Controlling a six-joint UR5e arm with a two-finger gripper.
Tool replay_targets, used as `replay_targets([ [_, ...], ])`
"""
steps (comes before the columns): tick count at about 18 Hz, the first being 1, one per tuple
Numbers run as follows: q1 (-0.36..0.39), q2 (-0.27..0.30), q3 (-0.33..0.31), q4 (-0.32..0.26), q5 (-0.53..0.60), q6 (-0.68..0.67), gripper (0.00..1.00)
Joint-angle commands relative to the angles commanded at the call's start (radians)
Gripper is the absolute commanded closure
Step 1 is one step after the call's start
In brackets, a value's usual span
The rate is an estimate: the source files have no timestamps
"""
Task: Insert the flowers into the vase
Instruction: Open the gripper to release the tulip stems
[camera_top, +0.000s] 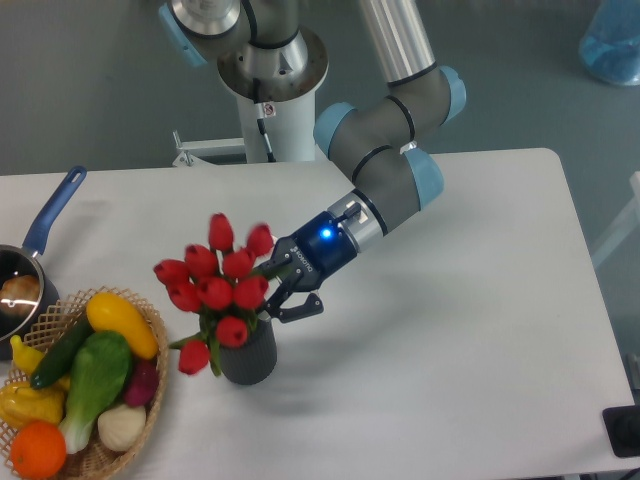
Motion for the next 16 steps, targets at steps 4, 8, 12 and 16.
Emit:
replay_targets([
  [4,0.000,-0.002,-0.002,0.000,0.000,0.044,0.26],
  [8,0.002,-0.006,-0.002,0.000,0.000,0.046,0.24],
  [12,0.008,-0.006,0.000,0.000,0.000,0.051,0.08],
  [16,0.014,-0.003,0.002,0.000,0.005,0.048,0.00],
])
